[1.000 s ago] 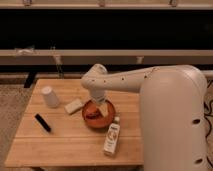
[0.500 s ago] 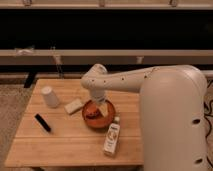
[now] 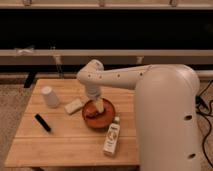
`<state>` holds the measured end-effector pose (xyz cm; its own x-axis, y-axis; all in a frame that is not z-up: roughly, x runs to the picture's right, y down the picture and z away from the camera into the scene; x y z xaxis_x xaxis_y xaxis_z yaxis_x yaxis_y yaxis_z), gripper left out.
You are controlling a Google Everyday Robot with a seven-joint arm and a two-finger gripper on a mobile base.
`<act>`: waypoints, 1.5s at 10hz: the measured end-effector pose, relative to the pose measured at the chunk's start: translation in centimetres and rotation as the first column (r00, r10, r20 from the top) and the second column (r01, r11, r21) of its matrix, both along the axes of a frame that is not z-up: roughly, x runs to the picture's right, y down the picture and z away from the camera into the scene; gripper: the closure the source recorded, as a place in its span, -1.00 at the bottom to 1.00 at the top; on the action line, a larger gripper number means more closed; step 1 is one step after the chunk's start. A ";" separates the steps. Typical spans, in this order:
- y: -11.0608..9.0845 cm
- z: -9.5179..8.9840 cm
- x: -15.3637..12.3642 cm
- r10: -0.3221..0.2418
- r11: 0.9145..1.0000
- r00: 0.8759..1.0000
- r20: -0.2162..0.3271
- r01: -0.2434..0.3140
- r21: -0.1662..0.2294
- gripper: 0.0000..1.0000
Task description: Place the ceramic cup over the eraser
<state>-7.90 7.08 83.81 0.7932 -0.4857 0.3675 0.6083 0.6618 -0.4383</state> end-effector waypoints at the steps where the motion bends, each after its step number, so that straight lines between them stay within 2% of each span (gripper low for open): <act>1: -1.2 0.1 -2.0 -0.014 1.000 0.999 0.032 0.014 0.005 -0.60; 3: -3.3 0.0 -6.0 -0.045 0.999 0.995 0.091 0.043 0.021 -0.60; 5: -5.5 -0.2 -10.4 -0.086 0.996 0.985 0.150 0.080 0.046 -0.60; 7: -6.9 -0.3 -13.4 -0.120 0.992 0.975 0.187 0.110 0.066 -0.60; 9: -7.8 -0.8 -18.1 -0.175 0.983 0.955 0.241 0.157 0.092 -0.60; 11: -8.2 -1.2 -21.1 -0.215 0.975 0.938 0.273 0.192 0.110 -0.60; 14: -7.6 -1.5 -27.0 -0.297 0.954 0.898 0.326 0.266 0.135 -0.60; 15: -7.3 -0.9 -28.3 -0.322 0.946 0.887 0.330 0.291 0.141 -0.60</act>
